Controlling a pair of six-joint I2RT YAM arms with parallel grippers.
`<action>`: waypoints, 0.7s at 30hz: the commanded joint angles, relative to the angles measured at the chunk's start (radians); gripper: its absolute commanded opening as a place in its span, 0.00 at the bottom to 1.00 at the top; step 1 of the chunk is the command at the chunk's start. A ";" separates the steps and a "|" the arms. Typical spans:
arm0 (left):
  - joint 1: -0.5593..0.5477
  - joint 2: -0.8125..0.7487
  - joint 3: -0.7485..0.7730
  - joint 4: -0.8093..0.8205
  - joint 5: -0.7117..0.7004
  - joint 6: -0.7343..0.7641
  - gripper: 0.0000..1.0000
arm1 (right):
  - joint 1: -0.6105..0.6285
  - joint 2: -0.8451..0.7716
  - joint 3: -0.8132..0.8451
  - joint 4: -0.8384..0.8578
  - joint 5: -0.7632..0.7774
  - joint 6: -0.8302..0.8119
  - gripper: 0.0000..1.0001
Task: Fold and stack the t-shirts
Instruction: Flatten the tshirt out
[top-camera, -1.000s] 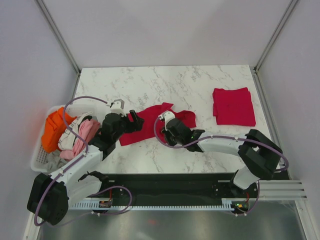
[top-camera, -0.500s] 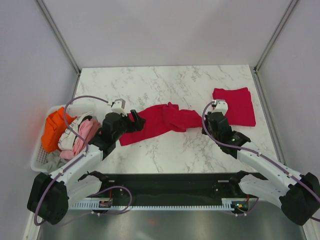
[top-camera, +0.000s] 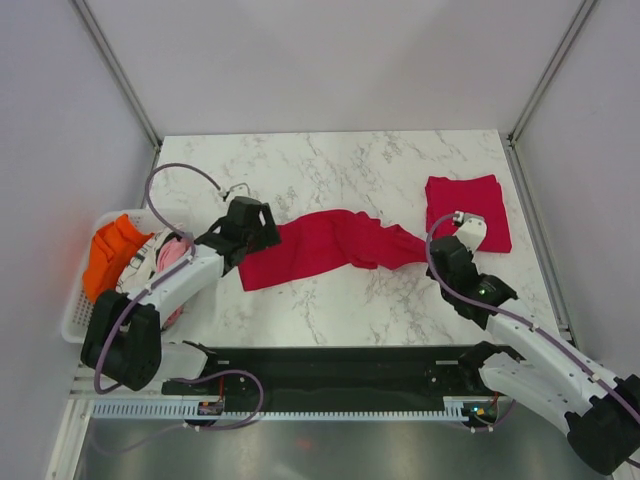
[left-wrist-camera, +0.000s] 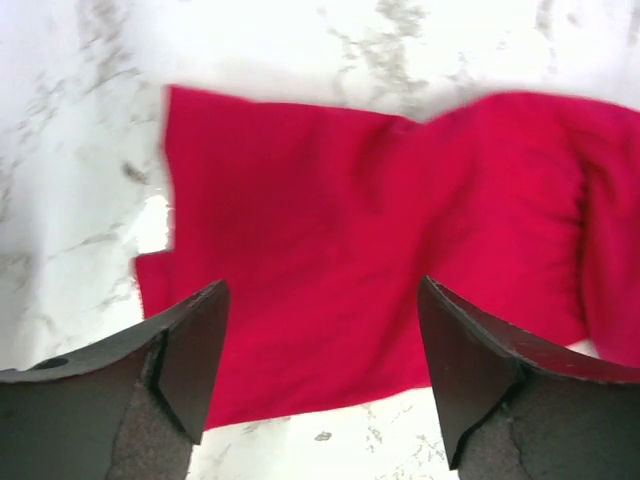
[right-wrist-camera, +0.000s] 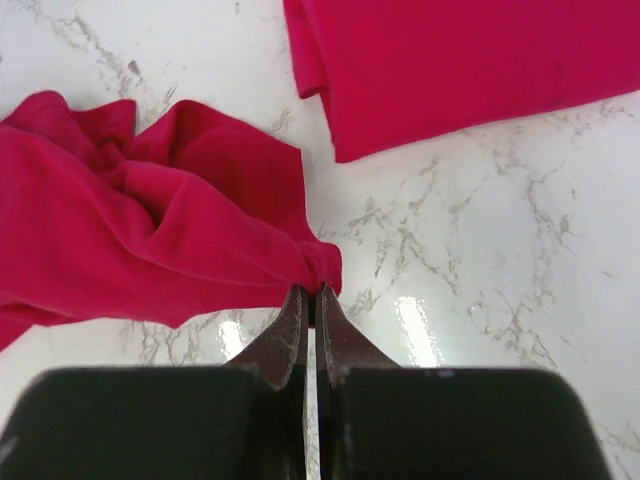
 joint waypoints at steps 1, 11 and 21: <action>0.092 0.019 0.015 -0.078 -0.054 -0.080 0.81 | -0.013 0.018 0.057 -0.031 0.090 0.029 0.00; 0.256 0.281 0.179 -0.072 0.085 -0.096 0.66 | -0.016 0.048 0.060 0.012 0.019 -0.003 0.00; 0.273 0.423 0.240 -0.057 0.158 -0.109 0.55 | -0.016 0.038 0.067 0.013 -0.004 -0.014 0.00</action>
